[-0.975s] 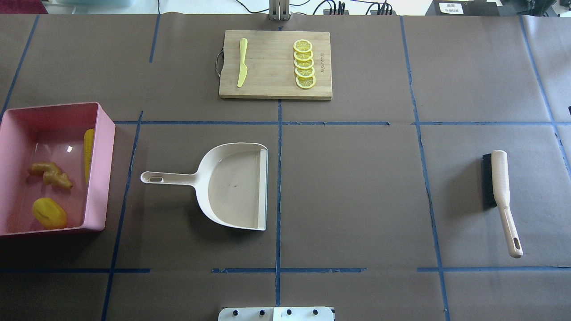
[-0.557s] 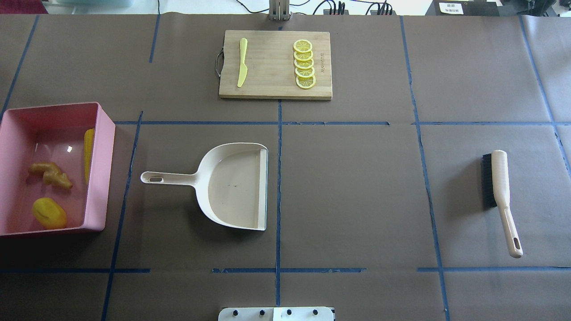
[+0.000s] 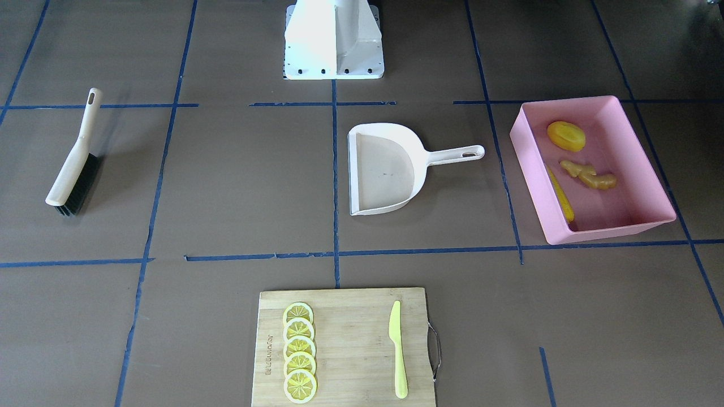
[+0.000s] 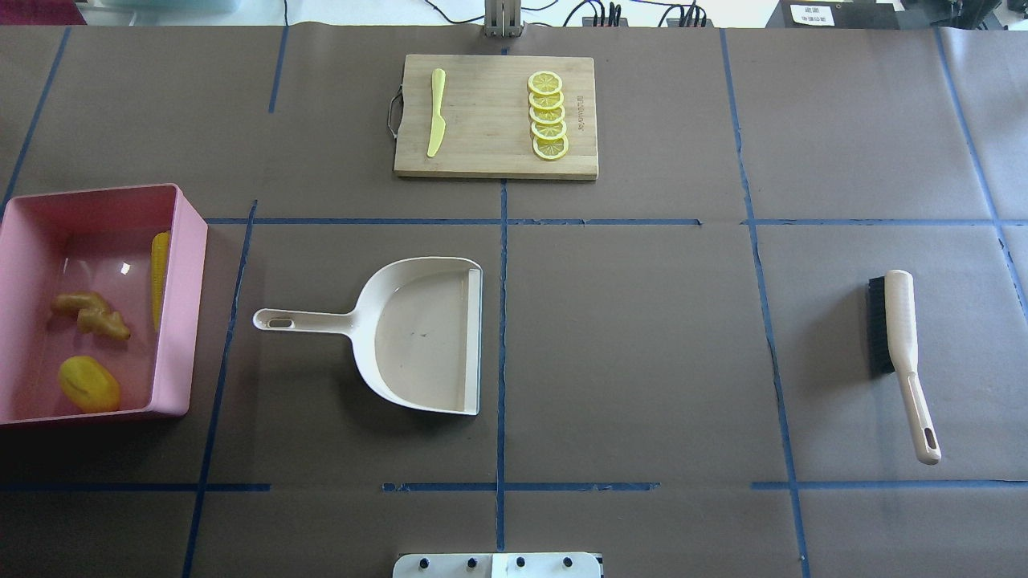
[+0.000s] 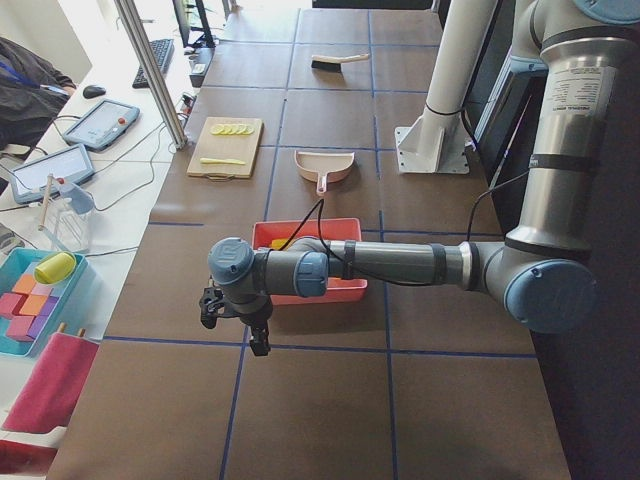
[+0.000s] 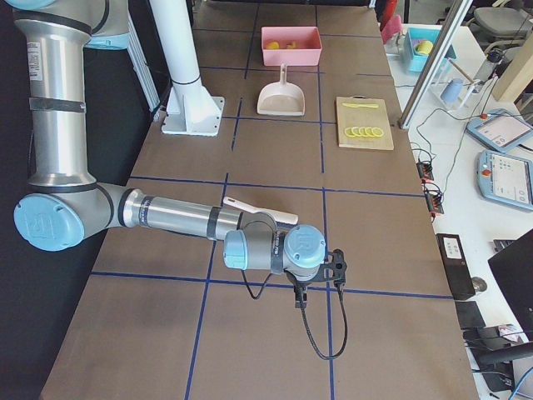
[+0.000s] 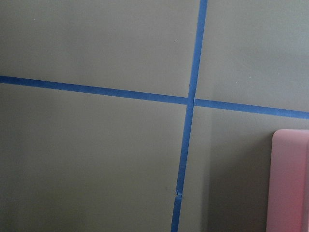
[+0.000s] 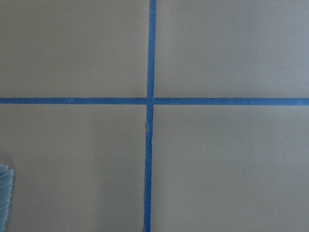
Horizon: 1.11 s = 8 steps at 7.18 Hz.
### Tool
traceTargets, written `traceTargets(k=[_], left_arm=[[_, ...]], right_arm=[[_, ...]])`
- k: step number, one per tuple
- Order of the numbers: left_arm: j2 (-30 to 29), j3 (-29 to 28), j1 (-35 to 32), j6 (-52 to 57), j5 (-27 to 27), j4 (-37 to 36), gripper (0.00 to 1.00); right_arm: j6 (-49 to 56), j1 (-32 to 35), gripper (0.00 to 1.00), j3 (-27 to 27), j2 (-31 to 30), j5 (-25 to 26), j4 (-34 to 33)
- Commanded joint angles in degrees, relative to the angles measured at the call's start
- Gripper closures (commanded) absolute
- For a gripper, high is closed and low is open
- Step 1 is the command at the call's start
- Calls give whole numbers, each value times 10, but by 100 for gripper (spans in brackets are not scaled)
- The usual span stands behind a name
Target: Sweep and dump trash into bin
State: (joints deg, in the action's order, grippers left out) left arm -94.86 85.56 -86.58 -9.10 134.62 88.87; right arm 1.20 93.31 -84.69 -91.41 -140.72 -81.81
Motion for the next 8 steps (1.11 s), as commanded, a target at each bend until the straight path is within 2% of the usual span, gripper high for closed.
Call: traceTargets(k=[1, 2, 8], left_arm=[[0, -1, 0, 1, -1, 0, 0], [1, -2, 0, 1, -1, 1, 0], [2, -4, 1, 4, -2, 2, 0]], right_arm=[[-33, 7, 0, -33, -1, 11, -50], [-58, 6, 0, -62, -15, 36, -58], [-50, 5, 0, -59, -21, 47, -50]])
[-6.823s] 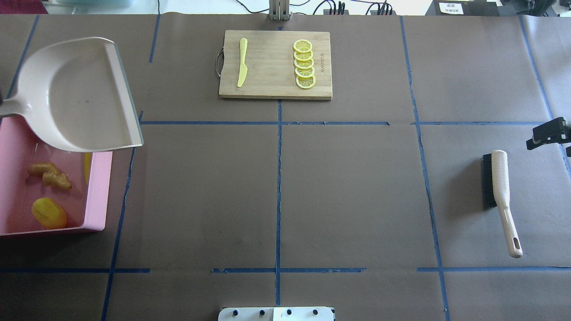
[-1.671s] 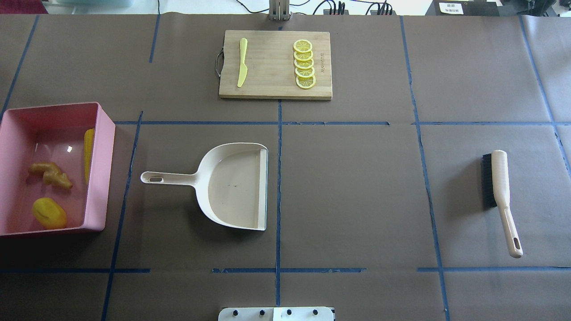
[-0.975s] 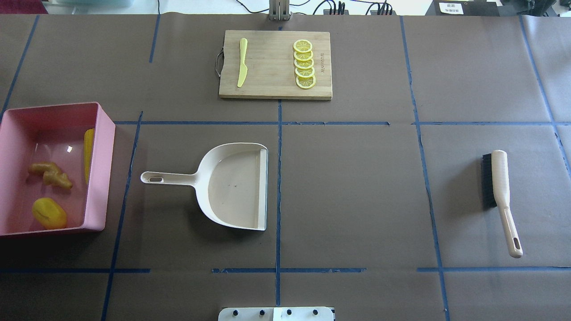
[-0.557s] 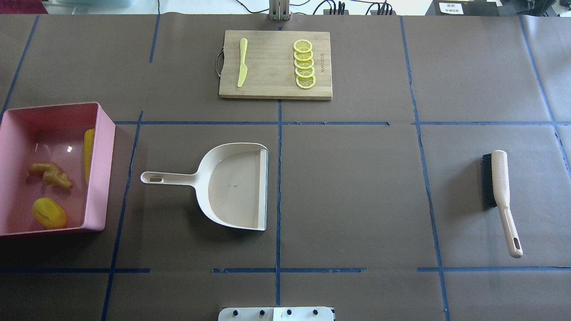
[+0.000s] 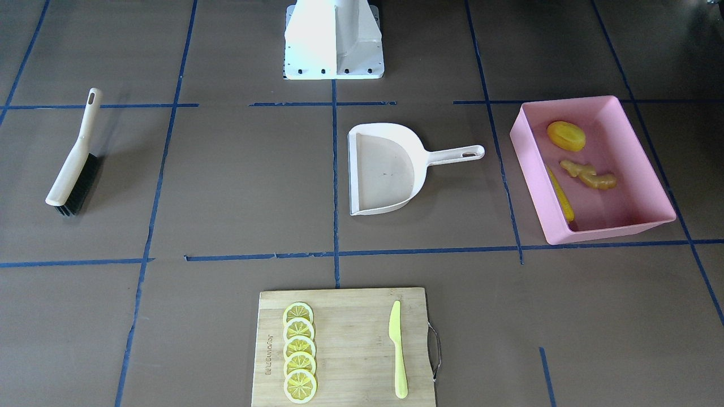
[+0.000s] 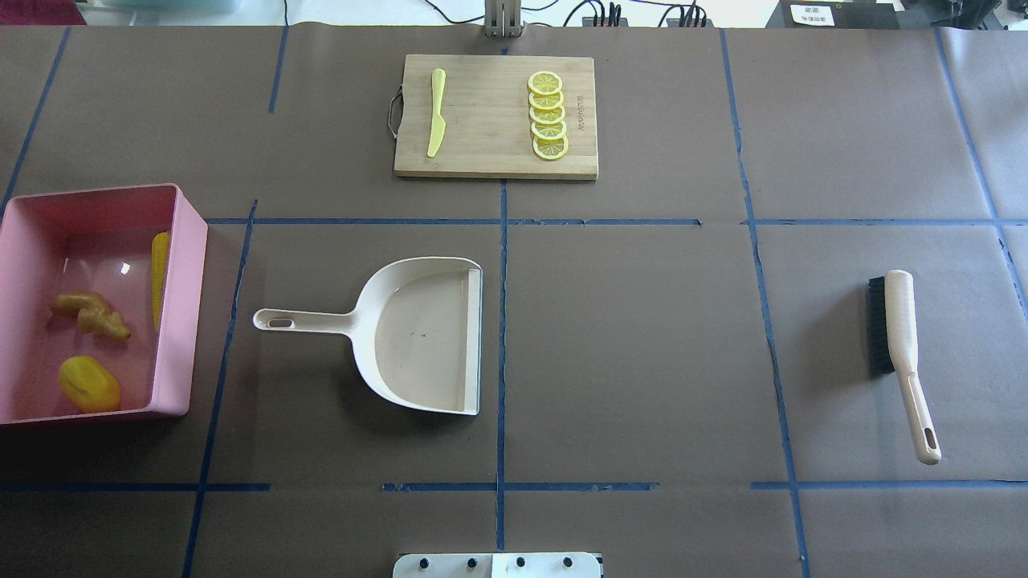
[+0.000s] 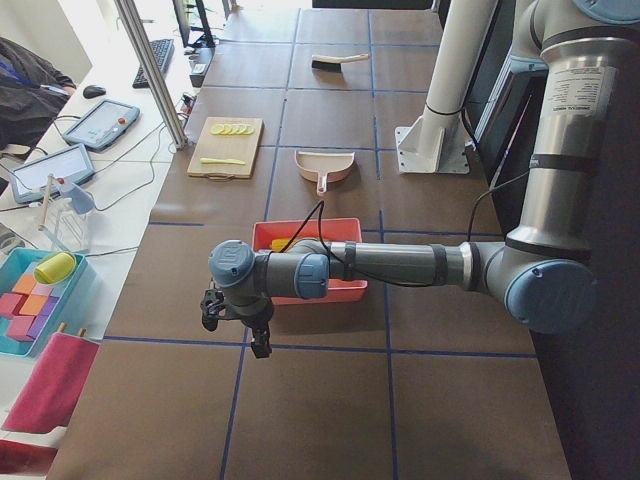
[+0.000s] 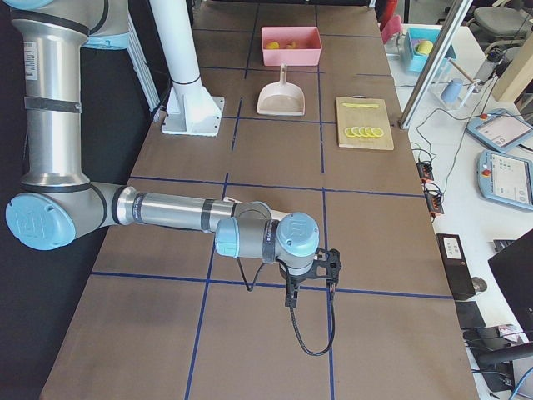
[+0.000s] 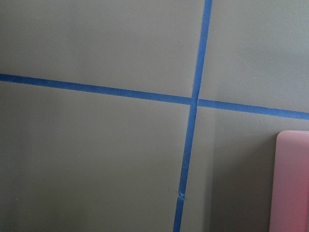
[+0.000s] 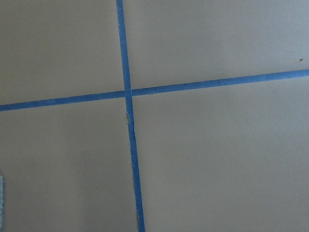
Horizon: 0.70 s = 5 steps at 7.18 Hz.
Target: Sweep and dump trash into bin
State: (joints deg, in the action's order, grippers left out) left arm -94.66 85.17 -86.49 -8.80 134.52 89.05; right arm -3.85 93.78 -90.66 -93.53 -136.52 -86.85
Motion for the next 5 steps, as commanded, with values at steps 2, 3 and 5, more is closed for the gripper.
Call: traceTargets(k=[2, 3, 5], left_arm=[[7, -2, 0, 40, -3, 21, 0], [9, -2, 0, 43, -3, 34, 0], [8, -2, 0, 43, -2, 35, 0]], right_arm=[[1, -1, 0, 0, 0, 6, 0], [1, -1, 0, 0, 0, 19, 0], [1, -1, 0, 0, 0, 21, -1]])
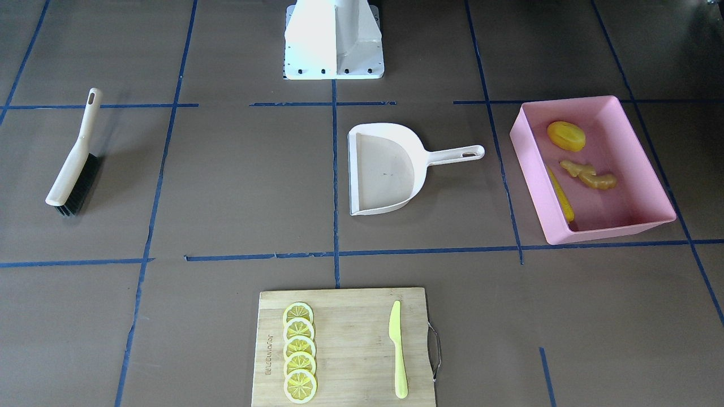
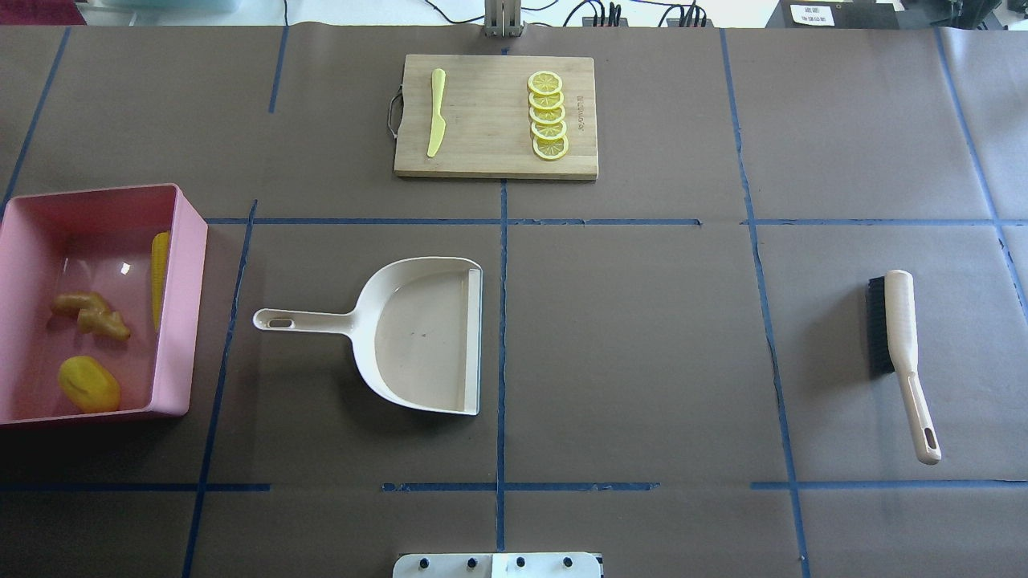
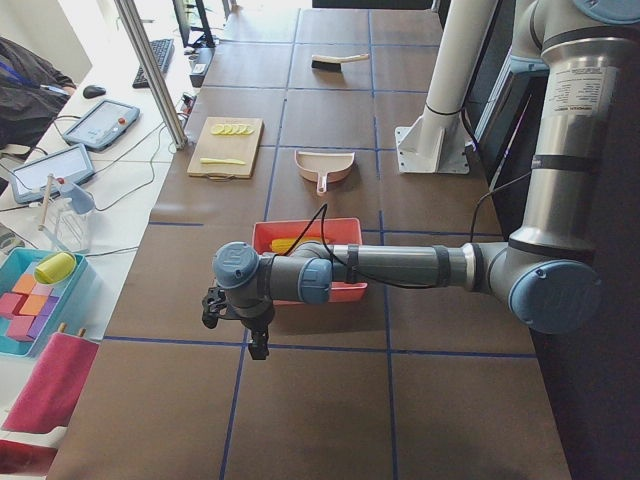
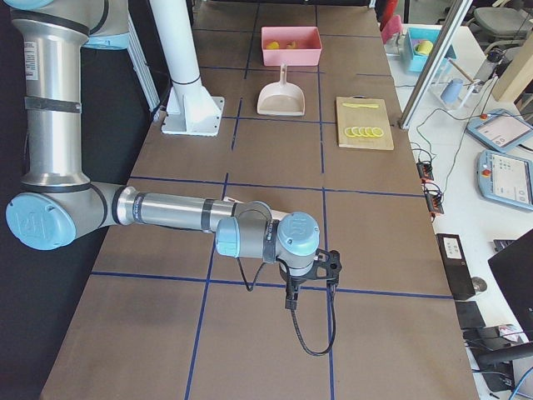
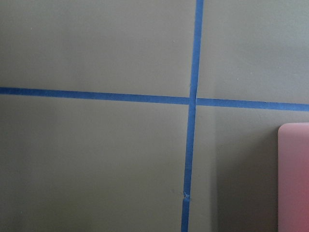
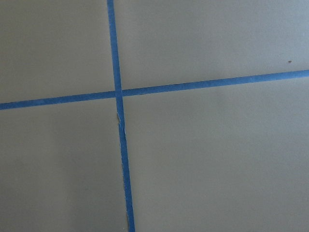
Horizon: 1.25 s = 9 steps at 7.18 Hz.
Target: Sweep and dump trash into bin
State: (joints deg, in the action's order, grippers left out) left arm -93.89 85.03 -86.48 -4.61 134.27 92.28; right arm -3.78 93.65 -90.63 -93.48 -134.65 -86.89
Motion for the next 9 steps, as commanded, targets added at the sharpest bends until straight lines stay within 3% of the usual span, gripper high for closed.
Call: traceTargets(k=[1, 9], left_arm=[[-1, 0, 1, 0, 0, 2, 0], [-2, 0, 1, 0, 1, 2, 0]], right_arm=[[-1, 0, 0, -1, 0, 3, 0], [-1, 0, 0, 0, -1, -4, 0]])
